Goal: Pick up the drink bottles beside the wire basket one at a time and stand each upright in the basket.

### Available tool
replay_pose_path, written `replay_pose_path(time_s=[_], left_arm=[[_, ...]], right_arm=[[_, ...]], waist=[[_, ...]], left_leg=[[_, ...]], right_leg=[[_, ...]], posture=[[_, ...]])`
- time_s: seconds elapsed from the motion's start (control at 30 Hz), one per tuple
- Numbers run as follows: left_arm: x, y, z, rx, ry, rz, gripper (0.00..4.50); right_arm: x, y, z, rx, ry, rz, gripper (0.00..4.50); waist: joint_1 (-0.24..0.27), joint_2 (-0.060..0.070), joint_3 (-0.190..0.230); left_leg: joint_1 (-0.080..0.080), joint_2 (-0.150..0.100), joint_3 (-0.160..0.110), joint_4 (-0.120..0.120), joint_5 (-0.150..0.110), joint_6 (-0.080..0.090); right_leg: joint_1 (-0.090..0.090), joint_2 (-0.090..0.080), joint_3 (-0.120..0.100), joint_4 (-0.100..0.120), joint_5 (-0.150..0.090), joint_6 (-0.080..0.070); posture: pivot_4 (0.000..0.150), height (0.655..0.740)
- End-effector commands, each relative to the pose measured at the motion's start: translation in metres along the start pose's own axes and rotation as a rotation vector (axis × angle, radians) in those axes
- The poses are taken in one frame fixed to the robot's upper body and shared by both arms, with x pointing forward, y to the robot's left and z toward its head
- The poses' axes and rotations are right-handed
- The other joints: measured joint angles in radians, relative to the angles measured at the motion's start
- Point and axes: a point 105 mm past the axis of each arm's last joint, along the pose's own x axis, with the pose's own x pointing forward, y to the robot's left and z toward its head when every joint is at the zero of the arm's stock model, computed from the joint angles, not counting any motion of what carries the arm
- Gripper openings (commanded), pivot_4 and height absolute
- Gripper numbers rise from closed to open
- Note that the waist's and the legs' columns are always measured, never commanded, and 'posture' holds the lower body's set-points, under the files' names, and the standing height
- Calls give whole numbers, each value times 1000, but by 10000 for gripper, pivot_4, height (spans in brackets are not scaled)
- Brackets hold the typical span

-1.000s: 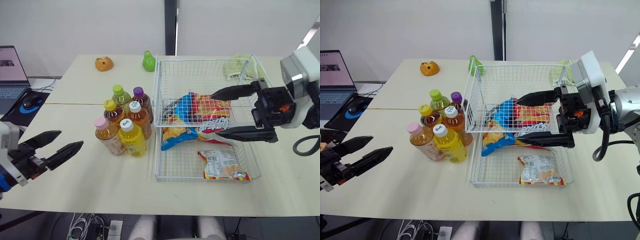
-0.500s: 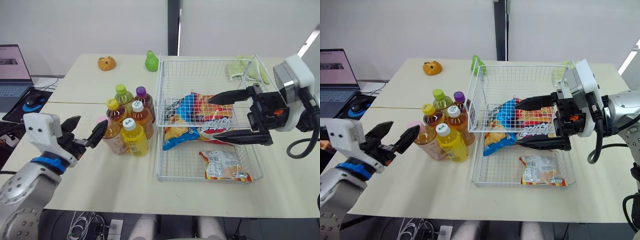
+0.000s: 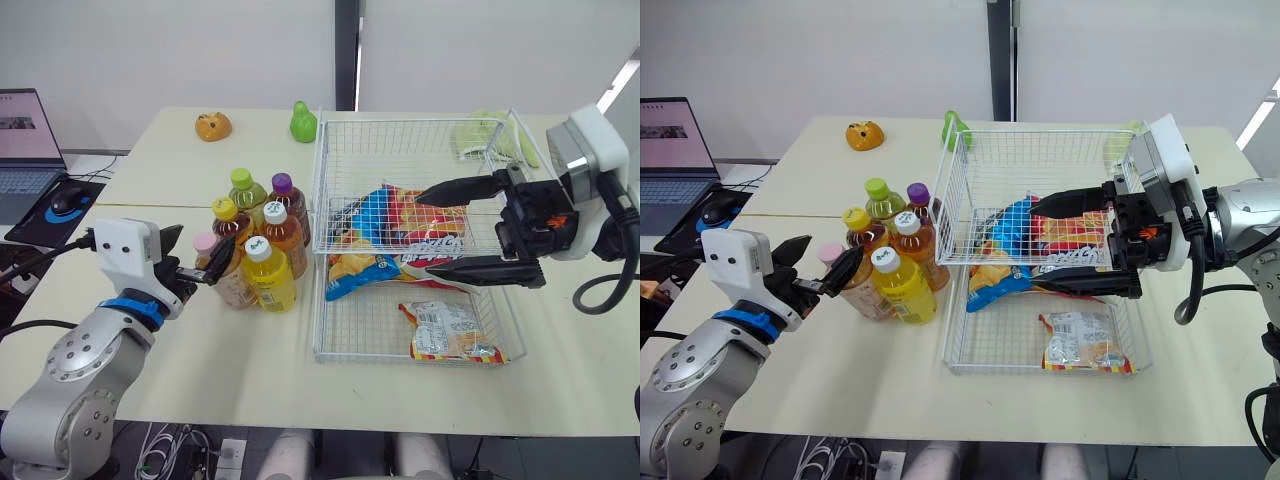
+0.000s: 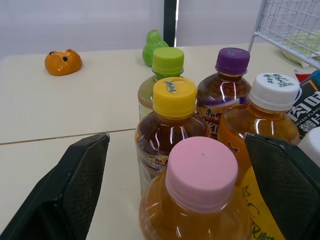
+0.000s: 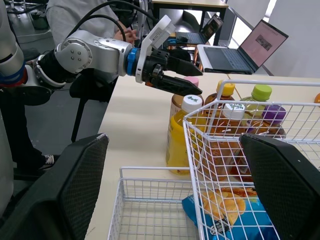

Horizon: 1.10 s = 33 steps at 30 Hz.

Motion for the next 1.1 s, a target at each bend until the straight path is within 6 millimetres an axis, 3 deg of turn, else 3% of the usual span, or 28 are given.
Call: replay_pose_path(time_s=[0.03, 0.13, 0.4, 0.7, 0.87, 1.1], left_arm=[[2, -3, 6, 13, -24, -32, 44693], [4, -6, 4, 21, -15, -52, 38926], [11, -2, 4, 55, -15, -71, 14023], [-16, 13, 16, 81, -22, -129, 13775], [-30, 23, 46, 124, -5, -258, 13775], [-35, 40, 112, 157, -13, -382, 13775]], right_arm=[[-2, 3, 14, -60, -12, -2, 45000], [-2, 4, 14, -60, -13, -4, 45000], [-3, 5, 15, -61, -14, -11, 45000], [-5, 4, 15, -59, -12, -27, 45000], [-6, 3, 14, -58, -17, -33, 45000], [-7, 0, 14, -64, -19, -45, 45000]], waist=[[0, 0, 0], [0, 0, 0], [0, 0, 0], [-5, 0, 0], [-3, -3, 2], [-1, -3, 2]], left_leg=[[0, 0, 0, 0, 0, 0], [0, 0, 0, 0, 0, 0], [0, 0, 0, 0, 0, 0], [0, 1, 0, 0, 0, 0], [-2, 2, -3, 0, 0, 0], [-4, 1, -4, 0, 0, 0]], right_leg=[[0, 0, 0, 0, 0, 0], [0, 0, 0, 0, 0, 0], [0, 0, 0, 0, 0, 0], [-1, 1, 0, 0, 0, 0], [-2, 2, -1, 0, 0, -1], [-2, 2, -2, -2, 0, -1]], posture=[[1500, 7400], [1500, 7400], [1500, 7400], [1500, 7400], [1500, 7400], [1500, 7400]])
